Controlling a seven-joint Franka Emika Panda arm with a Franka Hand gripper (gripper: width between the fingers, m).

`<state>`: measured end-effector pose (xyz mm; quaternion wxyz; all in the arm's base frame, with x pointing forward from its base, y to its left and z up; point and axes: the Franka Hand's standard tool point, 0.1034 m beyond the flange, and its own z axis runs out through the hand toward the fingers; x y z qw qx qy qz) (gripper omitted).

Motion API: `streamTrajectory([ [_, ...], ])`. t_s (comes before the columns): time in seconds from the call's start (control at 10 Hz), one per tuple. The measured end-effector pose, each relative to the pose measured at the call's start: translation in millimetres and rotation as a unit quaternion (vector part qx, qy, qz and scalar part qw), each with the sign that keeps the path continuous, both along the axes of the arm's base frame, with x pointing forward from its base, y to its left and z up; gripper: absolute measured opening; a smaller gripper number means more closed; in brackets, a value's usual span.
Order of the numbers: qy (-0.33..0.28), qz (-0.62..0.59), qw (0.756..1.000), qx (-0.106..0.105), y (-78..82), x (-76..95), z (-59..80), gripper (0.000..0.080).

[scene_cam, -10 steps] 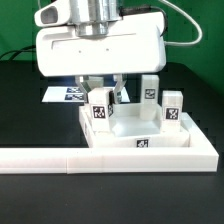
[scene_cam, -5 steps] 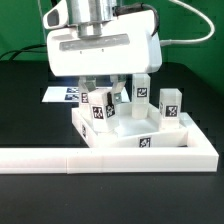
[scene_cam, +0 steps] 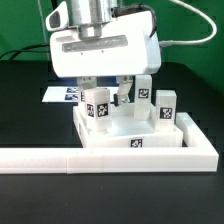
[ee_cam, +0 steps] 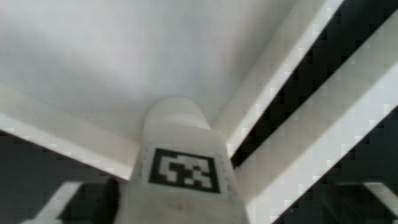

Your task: Assemble square table

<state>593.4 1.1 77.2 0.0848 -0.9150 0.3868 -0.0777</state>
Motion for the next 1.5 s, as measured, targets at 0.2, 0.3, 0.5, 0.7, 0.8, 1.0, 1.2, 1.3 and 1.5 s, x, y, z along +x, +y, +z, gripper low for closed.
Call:
streamTrajectory([
  [0.2,-0.002,0.077,0.997,-0.012,4.3,1.6,-0.6,0.0643],
  [0.3,-0.005,0.130,0.991,-0.021,5.4,2.1,0.0,0.0643],
  [0.5,-0.013,0.204,0.978,-0.037,4.6,1.9,-0.2,0.0649],
  [0.7,-0.019,0.258,0.965,-0.048,3.8,1.5,-0.5,0.0649],
  [0.8,-0.024,0.321,0.945,-0.065,1.6,-0.4,-2.2,0.0649],
  [1.0,-0.028,0.389,0.917,-0.081,1.3,-0.8,-2.5,0.0649],
  [1.2,-0.033,0.459,0.882,-0.099,-1.2,-0.3,-2.1,0.0649],
  [1.3,-0.034,0.492,0.863,-0.107,-2.8,-0.3,-2.2,0.0649],
  [1.5,-0.035,0.554,0.823,-0.122,-6.8,1.0,-1.1,0.0649],
])
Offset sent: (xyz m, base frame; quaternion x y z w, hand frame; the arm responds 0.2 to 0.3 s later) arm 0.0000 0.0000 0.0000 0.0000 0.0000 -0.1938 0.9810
